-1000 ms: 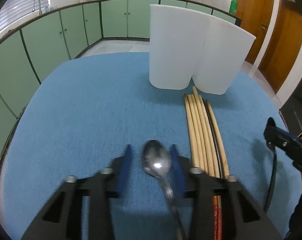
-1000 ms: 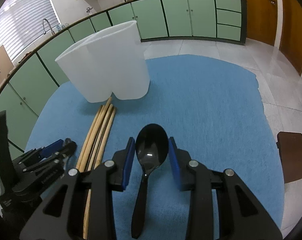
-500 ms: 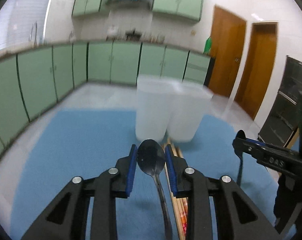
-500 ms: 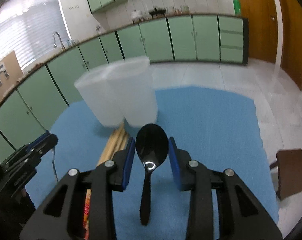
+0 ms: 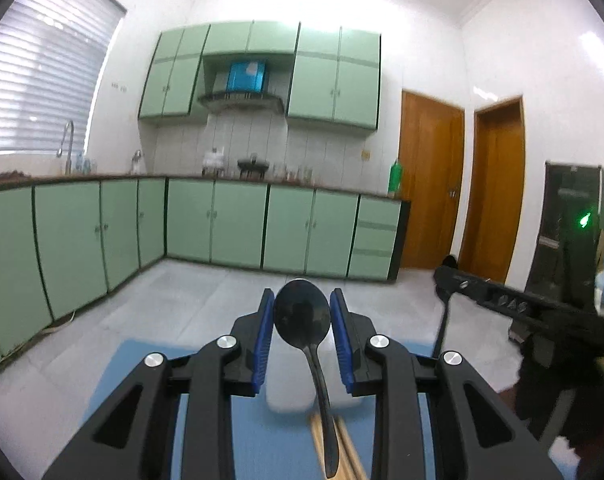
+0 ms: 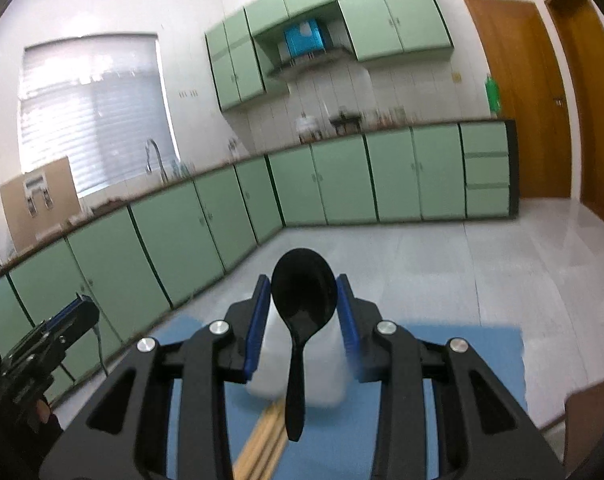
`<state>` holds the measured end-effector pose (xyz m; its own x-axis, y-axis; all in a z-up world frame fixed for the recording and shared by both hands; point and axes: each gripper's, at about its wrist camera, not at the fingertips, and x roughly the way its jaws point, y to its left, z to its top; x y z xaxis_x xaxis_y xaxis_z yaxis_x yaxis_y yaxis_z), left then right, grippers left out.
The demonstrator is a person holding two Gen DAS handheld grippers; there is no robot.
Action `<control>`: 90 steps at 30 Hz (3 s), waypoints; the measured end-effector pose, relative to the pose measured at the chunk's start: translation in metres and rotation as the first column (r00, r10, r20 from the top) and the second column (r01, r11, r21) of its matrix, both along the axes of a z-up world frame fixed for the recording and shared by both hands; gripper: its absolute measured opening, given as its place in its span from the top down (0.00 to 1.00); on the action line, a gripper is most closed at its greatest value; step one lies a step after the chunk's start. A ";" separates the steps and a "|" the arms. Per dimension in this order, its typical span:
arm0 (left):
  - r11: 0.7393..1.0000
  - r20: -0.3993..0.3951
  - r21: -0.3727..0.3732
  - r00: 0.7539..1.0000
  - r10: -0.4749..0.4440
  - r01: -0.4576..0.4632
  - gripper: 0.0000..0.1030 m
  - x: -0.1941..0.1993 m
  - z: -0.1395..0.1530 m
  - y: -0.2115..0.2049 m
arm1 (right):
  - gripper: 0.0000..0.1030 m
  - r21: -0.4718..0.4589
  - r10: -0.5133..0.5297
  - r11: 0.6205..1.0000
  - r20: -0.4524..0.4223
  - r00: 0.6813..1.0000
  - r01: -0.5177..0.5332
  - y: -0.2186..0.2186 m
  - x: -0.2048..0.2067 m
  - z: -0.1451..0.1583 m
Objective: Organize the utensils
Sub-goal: 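Drop the silver spoon and black spoon into the holder compartments with both tools, then move both open tools back toward the chopstick bundle, then grasp one wooden chopstick with the right tool while the left tool grasps another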
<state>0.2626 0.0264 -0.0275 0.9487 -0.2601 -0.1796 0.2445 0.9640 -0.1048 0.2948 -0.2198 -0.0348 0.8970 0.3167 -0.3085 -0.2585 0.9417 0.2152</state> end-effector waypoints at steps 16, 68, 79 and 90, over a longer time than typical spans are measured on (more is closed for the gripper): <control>0.999 0.055 -0.034 0.998 0.028 -0.026 0.73 0.127 0.020 -0.018 | 0.69 -0.006 -0.026 1.000 -0.039 0.999 0.026 0.008 0.113 -0.007; 0.973 -0.571 0.227 0.804 0.163 -0.037 0.19 -0.087 -0.172 -0.001 | 0.23 -0.182 -0.051 0.982 -0.497 0.866 -0.047 0.065 -0.151 -0.166; 0.980 -0.625 0.188 0.761 0.173 -0.069 0.19 -0.086 -0.177 0.017 | 0.30 -0.281 -0.097 0.958 -0.508 0.856 -0.059 0.073 -0.153 -0.170; 0.976 -0.616 0.205 0.765 0.185 -0.071 0.19 -0.090 -0.175 0.015 | 0.58 -0.242 -0.051 0.967 -0.495 0.867 -0.082 0.073 -0.160 -0.166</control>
<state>0.1728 0.0410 -0.2025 0.6298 -0.0581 -0.7746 0.0513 0.9981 -0.0331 0.1347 -0.1464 -0.2009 0.6006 0.1834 -0.7782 -0.1957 0.9774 0.0794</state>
